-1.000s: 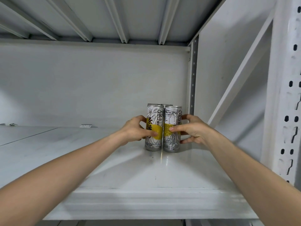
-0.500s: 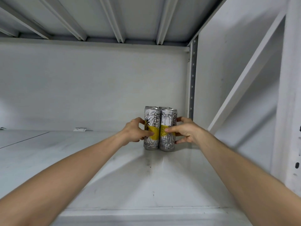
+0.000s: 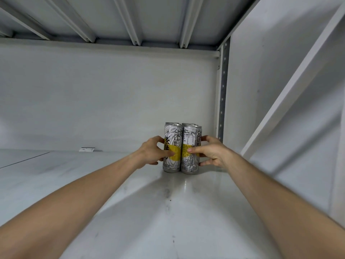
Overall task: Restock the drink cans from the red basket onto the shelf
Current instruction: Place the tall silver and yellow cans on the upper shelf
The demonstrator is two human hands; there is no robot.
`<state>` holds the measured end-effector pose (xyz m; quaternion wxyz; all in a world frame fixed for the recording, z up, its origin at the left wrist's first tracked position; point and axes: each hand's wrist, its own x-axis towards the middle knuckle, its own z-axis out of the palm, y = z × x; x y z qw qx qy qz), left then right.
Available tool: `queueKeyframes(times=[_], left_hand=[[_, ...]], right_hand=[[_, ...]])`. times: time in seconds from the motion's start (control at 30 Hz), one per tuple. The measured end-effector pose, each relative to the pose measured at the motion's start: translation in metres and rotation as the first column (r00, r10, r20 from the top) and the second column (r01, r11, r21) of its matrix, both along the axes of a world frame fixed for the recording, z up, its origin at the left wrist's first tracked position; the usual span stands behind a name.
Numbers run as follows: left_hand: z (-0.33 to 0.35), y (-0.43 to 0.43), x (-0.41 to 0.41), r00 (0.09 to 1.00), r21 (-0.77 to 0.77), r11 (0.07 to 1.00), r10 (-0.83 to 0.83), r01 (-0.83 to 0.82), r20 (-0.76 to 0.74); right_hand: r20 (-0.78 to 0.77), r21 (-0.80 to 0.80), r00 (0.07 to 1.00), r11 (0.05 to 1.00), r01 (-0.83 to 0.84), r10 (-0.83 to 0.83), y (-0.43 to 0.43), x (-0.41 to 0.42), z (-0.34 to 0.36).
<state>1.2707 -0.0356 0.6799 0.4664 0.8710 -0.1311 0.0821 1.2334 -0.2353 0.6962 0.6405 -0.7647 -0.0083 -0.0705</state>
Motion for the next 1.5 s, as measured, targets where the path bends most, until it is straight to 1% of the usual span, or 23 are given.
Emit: queueKeyframes(times=[0.23,0.33,0.4,0.47,0.5,0.53,0.6,0.67,0.77,0.83,0.9,0.97,1.07,1.27,1.4,1.5], left_hand=[[-0.001,0.0,-0.003,1.0,0.005,1.0,-0.001,0.001,0.018],[-0.002,-0.001,-0.004,0.999,0.032,0.999,0.012,-0.013,0.041],[-0.002,-0.002,-0.004,0.996,0.08,0.996,0.03,-0.036,0.083],[-0.003,-0.002,-0.006,0.987,0.159,0.984,0.06,-0.083,0.147],[-0.003,-0.002,-0.008,0.979,0.213,0.97,0.079,-0.119,0.187],[-0.003,-0.001,-0.011,0.968,0.275,0.948,0.097,-0.161,0.233],[-0.004,0.001,-0.018,0.94,0.394,0.888,0.106,-0.237,0.325],[-0.004,0.005,-0.028,0.919,0.494,0.822,0.085,-0.283,0.385],[-0.005,0.014,-0.048,0.88,0.614,0.7,0.044,-0.364,0.472],[-0.005,0.021,-0.063,0.842,0.654,0.626,0.007,-0.425,0.54],[-0.006,0.03,-0.077,0.81,0.661,0.59,-0.02,-0.464,0.586],[-0.007,0.039,-0.093,0.78,0.65,0.583,-0.043,-0.488,0.624],[-0.011,0.05,-0.118,0.738,0.639,0.572,-0.084,-0.515,0.67],[-0.026,0.067,-0.164,0.704,0.62,0.576,-0.106,-0.532,0.702],[-0.039,0.077,-0.199,0.701,0.614,0.598,-0.117,-0.515,0.703],[-0.046,0.081,-0.225,0.709,0.602,0.631,-0.112,-0.49,0.696]], right_hand=[[0.016,0.003,1.0,1.0,0.003,-0.003,-0.001,0.001,-0.003],[0.029,0.0,0.999,1.0,0.017,-0.017,-0.001,0.002,-0.004],[0.047,-0.004,0.999,1.0,0.024,-0.024,0.0,0.001,-0.007],[0.085,-0.029,0.995,0.999,0.045,-0.043,0.001,-0.002,-0.01],[0.12,-0.077,0.991,0.994,0.072,-0.063,0.003,-0.005,-0.012],[0.171,-0.161,0.981,0.98,0.117,-0.089,0.004,-0.009,-0.012],[0.287,-0.377,0.949,0.895,0.238,-0.131,0.008,-0.018,-0.014],[0.351,-0.51,0.926,0.8,0.317,-0.143,0.012,-0.029,-0.015],[0.388,-0.621,0.907,0.68,0.389,-0.164,0.019,-0.047,-0.019],[0.414,-0.679,0.895,0.599,0.424,-0.165,0.024,-0.062,-0.021],[0.444,-0.723,0.881,0.517,0.459,-0.162,0.029,-0.078,-0.024],[0.484,-0.748,0.863,0.444,0.493,-0.142,0.033,-0.095,-0.028],[0.541,-0.75,0.831,0.376,0.545,-0.126,0.038,-0.121,-0.037],[0.628,-0.713,0.767,0.299,0.635,-0.131,0.051,-0.172,-0.053],[0.691,-0.671,0.711,0.246,0.699,-0.134,0.059,-0.209,-0.069],[0.703,-0.667,0.698,0.214,0.714,-0.136,0.063,-0.234,-0.081]])
